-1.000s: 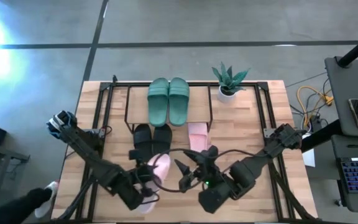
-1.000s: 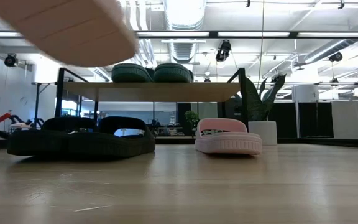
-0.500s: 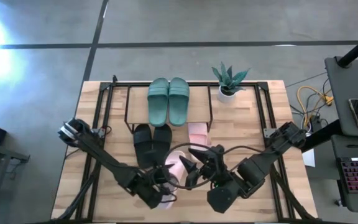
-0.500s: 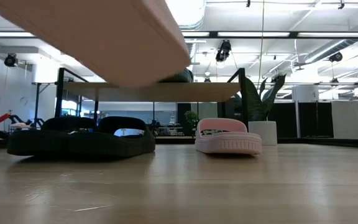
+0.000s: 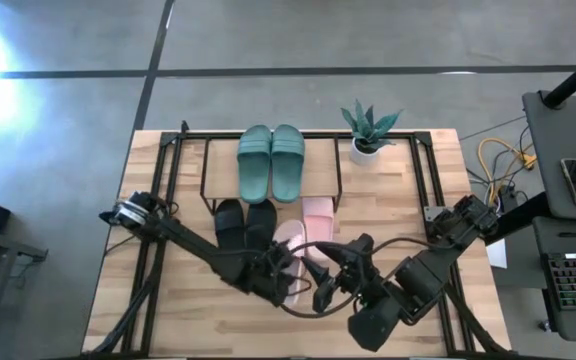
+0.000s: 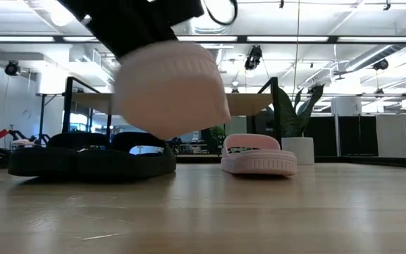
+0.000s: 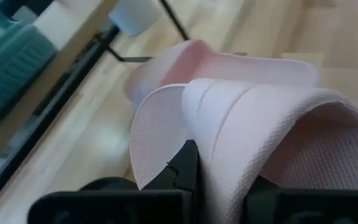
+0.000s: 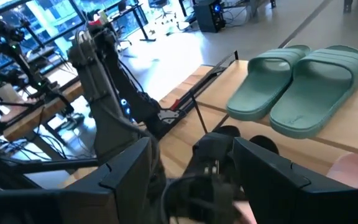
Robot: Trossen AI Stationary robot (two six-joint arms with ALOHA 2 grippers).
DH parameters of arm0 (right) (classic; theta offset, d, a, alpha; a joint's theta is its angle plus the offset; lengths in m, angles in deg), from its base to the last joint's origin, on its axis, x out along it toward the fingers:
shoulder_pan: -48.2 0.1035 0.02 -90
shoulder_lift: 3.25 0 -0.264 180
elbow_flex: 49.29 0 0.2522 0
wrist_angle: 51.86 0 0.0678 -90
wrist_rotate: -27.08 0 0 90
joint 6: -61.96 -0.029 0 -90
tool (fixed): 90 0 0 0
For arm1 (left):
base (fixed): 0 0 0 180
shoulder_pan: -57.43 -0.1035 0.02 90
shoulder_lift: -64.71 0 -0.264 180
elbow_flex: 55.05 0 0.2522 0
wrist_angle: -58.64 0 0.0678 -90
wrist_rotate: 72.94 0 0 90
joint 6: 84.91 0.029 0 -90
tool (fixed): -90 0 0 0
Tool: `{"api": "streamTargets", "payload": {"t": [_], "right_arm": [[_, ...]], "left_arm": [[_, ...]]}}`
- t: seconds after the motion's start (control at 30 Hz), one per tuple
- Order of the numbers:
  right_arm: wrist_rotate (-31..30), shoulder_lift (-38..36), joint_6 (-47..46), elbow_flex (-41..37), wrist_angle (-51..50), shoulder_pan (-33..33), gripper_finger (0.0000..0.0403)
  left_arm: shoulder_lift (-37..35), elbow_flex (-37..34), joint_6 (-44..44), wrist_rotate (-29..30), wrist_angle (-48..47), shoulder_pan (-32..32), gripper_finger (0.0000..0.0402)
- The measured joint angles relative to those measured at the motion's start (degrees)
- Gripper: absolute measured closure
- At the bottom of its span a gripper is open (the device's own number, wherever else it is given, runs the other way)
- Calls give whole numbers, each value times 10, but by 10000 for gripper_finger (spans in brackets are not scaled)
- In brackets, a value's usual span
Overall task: Pick and place slides into the shelf
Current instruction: Put the pink slide under the shelf
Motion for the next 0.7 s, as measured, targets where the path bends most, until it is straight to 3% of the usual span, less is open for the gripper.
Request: {"api": "streamTargets", "payload": {"t": [0.37, 0.5, 0.7], "right_arm": [[16, 0, -29, 0, -57, 2, 184], [29, 0, -29, 0, -65, 2, 183], [29, -1, -28, 0, -78, 1, 183]], "left_arm": [[1, -5, 45, 20, 3, -102, 402], [2, -20, 124, 7, 21, -123, 402], [2, -41, 266, -40, 122, -131, 401]]}}
